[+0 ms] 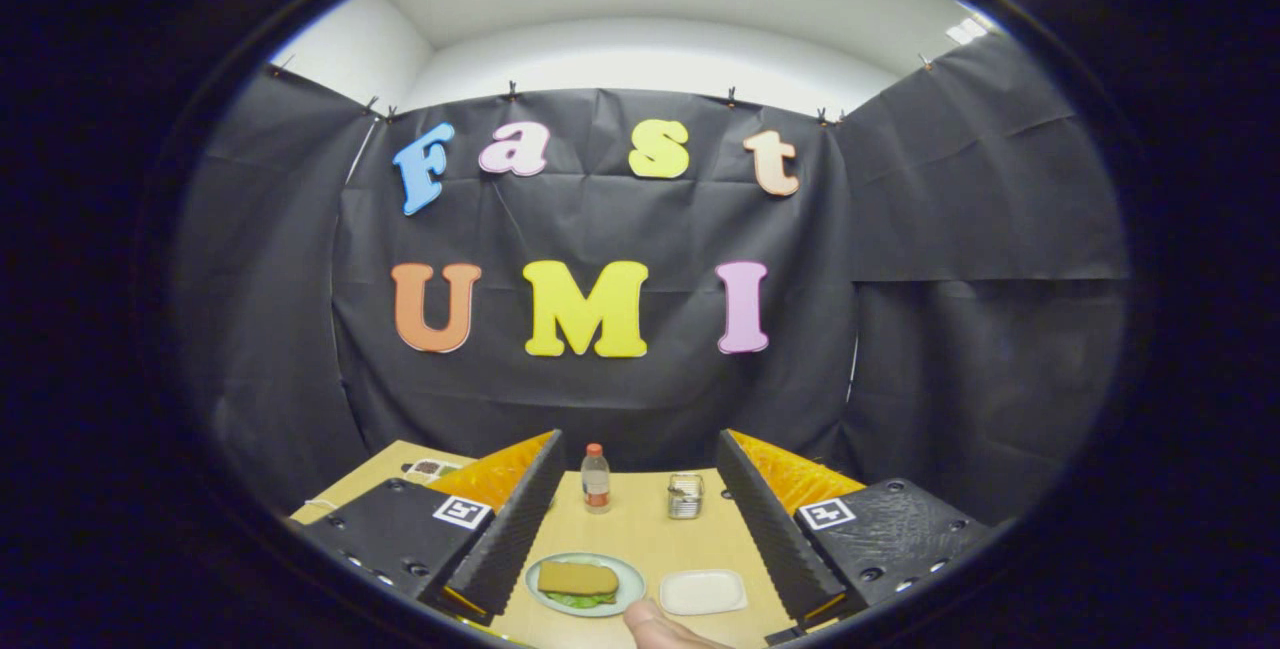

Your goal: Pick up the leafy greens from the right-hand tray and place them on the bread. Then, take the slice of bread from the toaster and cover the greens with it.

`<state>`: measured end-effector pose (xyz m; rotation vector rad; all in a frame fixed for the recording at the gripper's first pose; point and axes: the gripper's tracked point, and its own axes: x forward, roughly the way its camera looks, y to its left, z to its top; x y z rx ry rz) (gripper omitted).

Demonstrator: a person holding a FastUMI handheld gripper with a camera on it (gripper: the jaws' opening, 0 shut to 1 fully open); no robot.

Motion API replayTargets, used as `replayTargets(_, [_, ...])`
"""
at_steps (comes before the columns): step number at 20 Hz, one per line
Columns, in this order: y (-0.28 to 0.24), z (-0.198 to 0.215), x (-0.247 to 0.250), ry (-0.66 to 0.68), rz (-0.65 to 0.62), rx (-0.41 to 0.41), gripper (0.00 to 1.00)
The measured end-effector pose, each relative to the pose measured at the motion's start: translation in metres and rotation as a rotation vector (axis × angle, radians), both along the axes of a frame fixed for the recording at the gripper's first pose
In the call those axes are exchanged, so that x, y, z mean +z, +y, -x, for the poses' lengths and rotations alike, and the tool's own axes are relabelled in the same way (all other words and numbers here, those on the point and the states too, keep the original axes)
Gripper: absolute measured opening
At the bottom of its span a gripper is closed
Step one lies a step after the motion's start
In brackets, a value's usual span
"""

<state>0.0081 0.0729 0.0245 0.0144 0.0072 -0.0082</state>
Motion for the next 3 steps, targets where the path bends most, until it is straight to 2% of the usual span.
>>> replayTargets(3, [-0.0034,0.0126,0.0095,-0.006,-0.044,0.039,0.95])
